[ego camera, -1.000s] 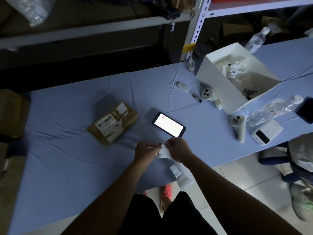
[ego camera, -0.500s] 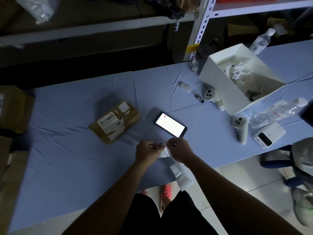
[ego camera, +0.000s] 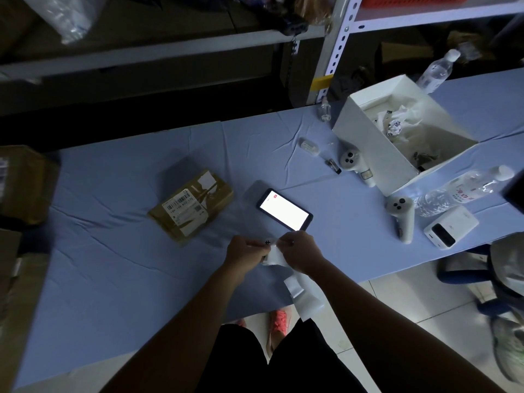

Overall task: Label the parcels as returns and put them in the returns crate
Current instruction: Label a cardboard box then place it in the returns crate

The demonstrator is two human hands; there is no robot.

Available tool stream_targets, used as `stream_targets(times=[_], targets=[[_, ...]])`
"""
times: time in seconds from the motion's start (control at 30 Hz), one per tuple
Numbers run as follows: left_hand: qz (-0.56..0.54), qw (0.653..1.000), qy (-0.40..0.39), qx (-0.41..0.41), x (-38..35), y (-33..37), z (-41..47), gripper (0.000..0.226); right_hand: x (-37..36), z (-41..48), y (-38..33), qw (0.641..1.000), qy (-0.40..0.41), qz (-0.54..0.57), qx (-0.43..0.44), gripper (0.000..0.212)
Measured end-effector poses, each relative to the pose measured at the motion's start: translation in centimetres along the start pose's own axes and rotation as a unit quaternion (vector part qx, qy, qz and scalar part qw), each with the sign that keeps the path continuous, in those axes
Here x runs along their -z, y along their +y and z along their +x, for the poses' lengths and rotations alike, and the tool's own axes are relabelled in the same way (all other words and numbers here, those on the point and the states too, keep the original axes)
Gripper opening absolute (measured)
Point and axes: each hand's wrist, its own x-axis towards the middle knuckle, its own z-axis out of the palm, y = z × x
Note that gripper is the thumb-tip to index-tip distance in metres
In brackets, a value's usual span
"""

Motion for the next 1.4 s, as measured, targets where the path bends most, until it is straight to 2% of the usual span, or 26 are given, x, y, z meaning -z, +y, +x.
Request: stream_targets(times=[0.17,0.3,0.67,0.77,0.87,0.97,1.1,1.23,1.4], targets=[[0.039,0.999,-0.007,-0.034,-0.2,-0.8,0.1,0.02,0.8,0.3,-0.7,0.999,-0.047,-0.014,-0.002,0.039],[0.045,0.998,0.008,-0.034,-0.3,-1.2,0.0,0.024,0.7,0.4,-0.5,0.998,-0.046,0.033,-0.023,0.031],[0.123,0.992,0.019,-0.026,-0.3,-0.8,-0.5,0.021,0.2,0.4,-0.1,0.999,-0.039,-0.007,-0.013,0.027],[0.172,0.982,0.044,-0.062,-0.2,-0.5,-0.7,0.014,0.1,0.6,-0.3,0.999,-0.03,-0.01,-0.021,0.029],[0.176,0.979,0.065,-0.084,0.4,-0.1,-0.4,0.017,-0.2,0.6,-0.4,0.999,-0.01,0.013,-0.047,0.038],[0.178,0.972,0.111,-0.11,1.7,0.3,-0.2,0.013,-0.7,0.6,-0.5,0.998,0.0,0.016,-0.063,0.036],[0.126,0.969,0.149,-0.15,3.6,1.0,0.1,0.014,-1.6,0.7,-0.5,0.997,0.005,0.02,-0.076,0.024],[-0.039,0.975,0.139,-0.168,6.1,2.7,-0.6,0.006,-2.7,0.7,-0.6,0.992,0.044,0.067,-0.095,0.019],[-0.163,0.961,0.13,-0.181,8.0,4.7,-1.7,0.008,-3.3,1.6,-1.5,0.98,0.107,0.111,-0.128,0.015]])
